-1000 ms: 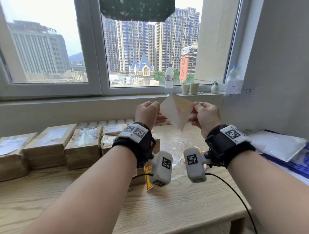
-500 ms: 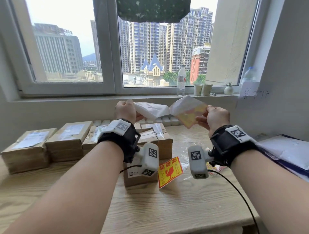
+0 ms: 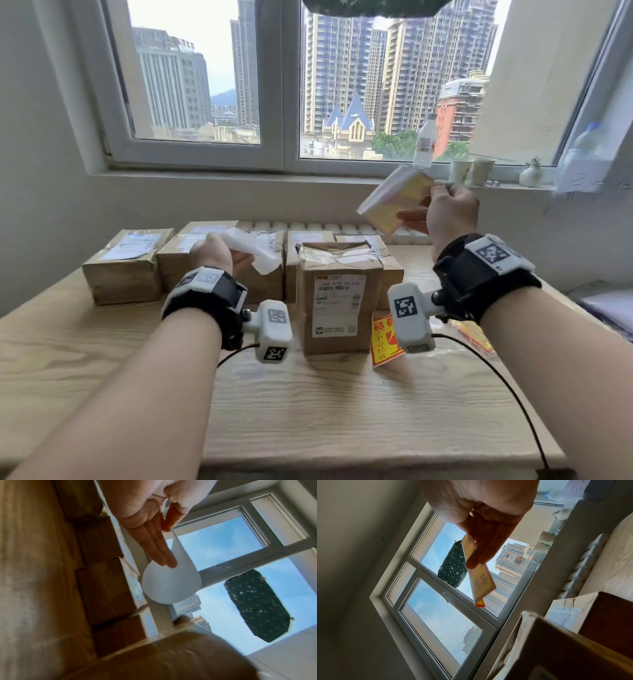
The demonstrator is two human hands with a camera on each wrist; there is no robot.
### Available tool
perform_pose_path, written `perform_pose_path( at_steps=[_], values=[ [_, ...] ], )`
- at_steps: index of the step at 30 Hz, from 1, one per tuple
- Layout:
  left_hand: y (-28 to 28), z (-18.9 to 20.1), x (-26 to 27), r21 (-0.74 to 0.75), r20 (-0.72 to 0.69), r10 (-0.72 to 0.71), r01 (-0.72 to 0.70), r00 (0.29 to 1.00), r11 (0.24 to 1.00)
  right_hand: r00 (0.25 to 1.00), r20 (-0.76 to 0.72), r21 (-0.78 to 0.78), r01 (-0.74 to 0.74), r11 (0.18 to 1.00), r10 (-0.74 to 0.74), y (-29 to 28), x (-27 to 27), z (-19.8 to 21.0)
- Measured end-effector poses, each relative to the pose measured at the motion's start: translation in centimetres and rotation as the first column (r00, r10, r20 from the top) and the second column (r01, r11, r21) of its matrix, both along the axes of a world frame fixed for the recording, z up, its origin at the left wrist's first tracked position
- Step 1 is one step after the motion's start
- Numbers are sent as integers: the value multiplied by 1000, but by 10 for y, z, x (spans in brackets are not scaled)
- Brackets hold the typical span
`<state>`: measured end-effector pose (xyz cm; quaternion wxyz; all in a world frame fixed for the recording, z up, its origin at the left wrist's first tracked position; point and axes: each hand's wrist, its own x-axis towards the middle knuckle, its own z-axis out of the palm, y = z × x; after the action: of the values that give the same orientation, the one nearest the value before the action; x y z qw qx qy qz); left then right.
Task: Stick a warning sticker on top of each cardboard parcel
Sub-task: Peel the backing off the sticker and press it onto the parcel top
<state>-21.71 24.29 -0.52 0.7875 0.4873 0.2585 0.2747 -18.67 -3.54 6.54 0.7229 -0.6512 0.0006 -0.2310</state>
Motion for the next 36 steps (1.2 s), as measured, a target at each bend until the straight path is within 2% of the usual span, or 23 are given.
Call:
perform_pose_path(
  at_steps=[3,5,7,11,15,19,21,25,28,30,33,36],
  values=[
    [12,-26,-9,-31,-212,-119,115,970,993,1000,6,7,6,1000,-6,8,2,-6],
    [15,-38,-16,-63,-324,-245,238,914,969,1000,1,10,9,1000,-9,11,5,-9],
    [20,-54,-18,-47,-430,-283,292,857,955,1000,-10,-2,11,1000,-11,14,7,-12],
    [31,-76,-14,110,-552,-197,305,810,946,1000,-12,-9,-4,1000,4,23,10,-13],
    [31,-66,-7,235,-612,-105,307,784,922,999,-17,-4,-27,1000,27,30,9,-15],
    [57,-74,25,431,-641,39,317,767,845,998,-24,-10,-59,998,59,33,8,-16],
    [69,-82,41,461,-631,51,321,774,827,997,-25,-12,-73,997,72,32,7,-15],
    [19,-26,1,421,-505,-72,319,860,849,992,-32,-36,-122,992,120,32,4,-13],
    [-14,12,-6,387,-341,-179,311,923,868,989,-18,-59,-146,987,145,33,-1,-7],
    [-31,37,-9,348,-222,-273,338,936,875,988,-2,-107,-152,983,152,33,-5,0],
    [-51,69,-12,316,-122,-402,420,907,851,982,28,-187,-181,966,189,32,-11,10],
    [-68,88,-13,330,-103,-565,564,819,757,971,101,-345,-170,923,216,33,-16,15]
  ],
)
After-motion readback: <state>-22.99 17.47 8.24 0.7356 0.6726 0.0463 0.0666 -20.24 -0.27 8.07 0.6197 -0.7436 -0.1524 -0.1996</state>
